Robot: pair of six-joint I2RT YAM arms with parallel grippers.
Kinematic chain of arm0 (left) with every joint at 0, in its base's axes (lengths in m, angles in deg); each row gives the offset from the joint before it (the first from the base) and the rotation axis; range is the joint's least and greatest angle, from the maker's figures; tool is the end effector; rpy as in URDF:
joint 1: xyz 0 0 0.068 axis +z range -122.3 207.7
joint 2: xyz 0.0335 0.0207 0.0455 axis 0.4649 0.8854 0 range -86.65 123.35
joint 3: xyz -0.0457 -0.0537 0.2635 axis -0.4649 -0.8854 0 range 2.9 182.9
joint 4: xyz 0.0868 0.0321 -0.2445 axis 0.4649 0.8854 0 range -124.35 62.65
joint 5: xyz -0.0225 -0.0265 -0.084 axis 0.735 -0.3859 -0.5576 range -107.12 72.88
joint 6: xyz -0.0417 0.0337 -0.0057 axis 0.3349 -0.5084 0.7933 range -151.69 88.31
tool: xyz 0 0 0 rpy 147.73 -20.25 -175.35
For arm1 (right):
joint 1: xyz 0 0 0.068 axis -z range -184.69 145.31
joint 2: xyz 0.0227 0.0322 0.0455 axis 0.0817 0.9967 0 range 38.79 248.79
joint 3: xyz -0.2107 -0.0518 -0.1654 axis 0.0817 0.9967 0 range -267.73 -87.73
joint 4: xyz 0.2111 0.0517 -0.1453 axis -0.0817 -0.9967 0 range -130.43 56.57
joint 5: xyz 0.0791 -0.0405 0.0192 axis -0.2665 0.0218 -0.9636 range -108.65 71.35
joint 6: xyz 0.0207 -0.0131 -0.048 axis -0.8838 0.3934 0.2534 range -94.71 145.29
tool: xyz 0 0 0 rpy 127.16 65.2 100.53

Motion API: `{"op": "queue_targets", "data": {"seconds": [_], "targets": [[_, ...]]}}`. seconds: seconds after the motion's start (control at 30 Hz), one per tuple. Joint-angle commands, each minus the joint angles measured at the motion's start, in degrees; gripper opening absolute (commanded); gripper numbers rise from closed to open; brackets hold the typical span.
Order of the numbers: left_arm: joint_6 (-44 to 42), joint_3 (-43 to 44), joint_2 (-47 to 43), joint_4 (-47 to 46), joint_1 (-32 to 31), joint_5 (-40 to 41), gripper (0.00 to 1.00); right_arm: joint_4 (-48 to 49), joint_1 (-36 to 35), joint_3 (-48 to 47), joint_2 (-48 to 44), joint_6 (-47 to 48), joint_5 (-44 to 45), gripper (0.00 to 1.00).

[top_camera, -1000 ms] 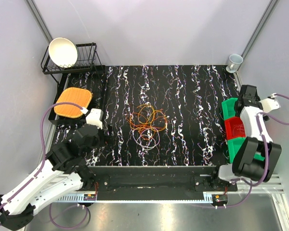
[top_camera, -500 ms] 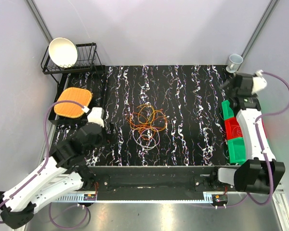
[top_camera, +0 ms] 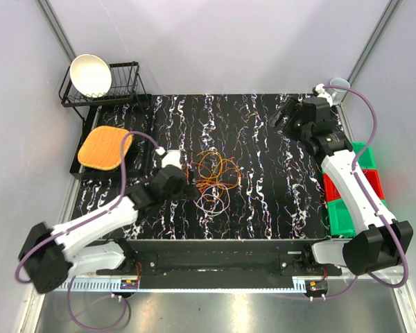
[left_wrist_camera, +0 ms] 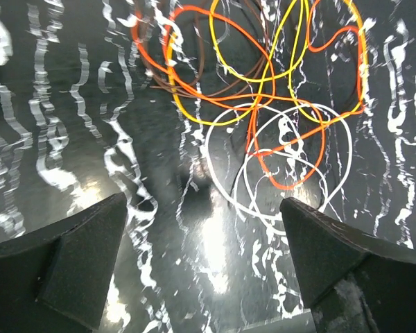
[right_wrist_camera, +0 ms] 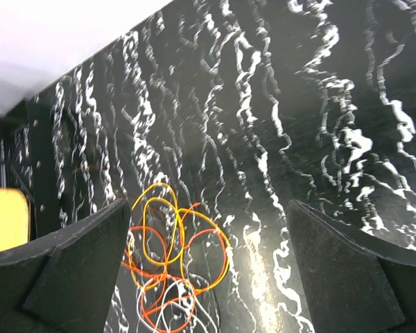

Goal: Untangle the cables

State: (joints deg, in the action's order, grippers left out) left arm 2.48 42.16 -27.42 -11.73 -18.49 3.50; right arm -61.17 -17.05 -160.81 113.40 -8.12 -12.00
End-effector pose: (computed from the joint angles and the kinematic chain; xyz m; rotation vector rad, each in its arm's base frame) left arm 0.1577 -0.1463 0.2404 0.0573 2.2770 -0.3277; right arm 0.2860 0.0585 0.3680 0.4533 2.0491 0.3655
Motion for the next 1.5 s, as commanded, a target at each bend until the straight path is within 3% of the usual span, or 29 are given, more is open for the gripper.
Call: {"op": "queue_targets", "data": {"seconds": [0.0, 0.37, 0.77, 0.87, 0.97, 1.07, 1.47], "targets": [[-1.1, 3.9, 9.0, -10.5, -0.3, -2.9, 0.95, 0.8, -0.9, -1.4, 0.8, 1.7, -3.5, 1.00], [-4.3, 9.3, 23.0, -14.4, -0.2, -2.9, 0.88, 2.0, -1.3, -1.7, 4.0, 0.9, -6.4, 1.00], [-3.9, 10.9, 28.8, -15.1, -0.4, -6.2, 0.72, 2.6, -1.4, -2.1, 6.1, 1.2, -6.5, 1.00], [-3.6, 10.4, 27.4, -14.7, -0.5, -6.6, 0.75, 2.5, -1.3, -2.2, 6.4, 1.2, -6.4, 1.00], [-4.0, 9.8, 24.4, -13.7, -0.6, -6.4, 0.88, 2.7, -1.4, -2.4, 6.5, 1.2, -6.3, 1.00], [-4.7, 9.5, 20.8, -12.1, -0.6, -5.3, 0.92, 2.9, -1.4, -2.6, 7.0, 1.1, -6.5, 1.00], [-5.9, 4.9, 19.2, -14.3, -2.1, -9.5, 0.87, 3.2, -1.5, -2.0, 7.6, 0.8, -6.6, 1.00]]}}
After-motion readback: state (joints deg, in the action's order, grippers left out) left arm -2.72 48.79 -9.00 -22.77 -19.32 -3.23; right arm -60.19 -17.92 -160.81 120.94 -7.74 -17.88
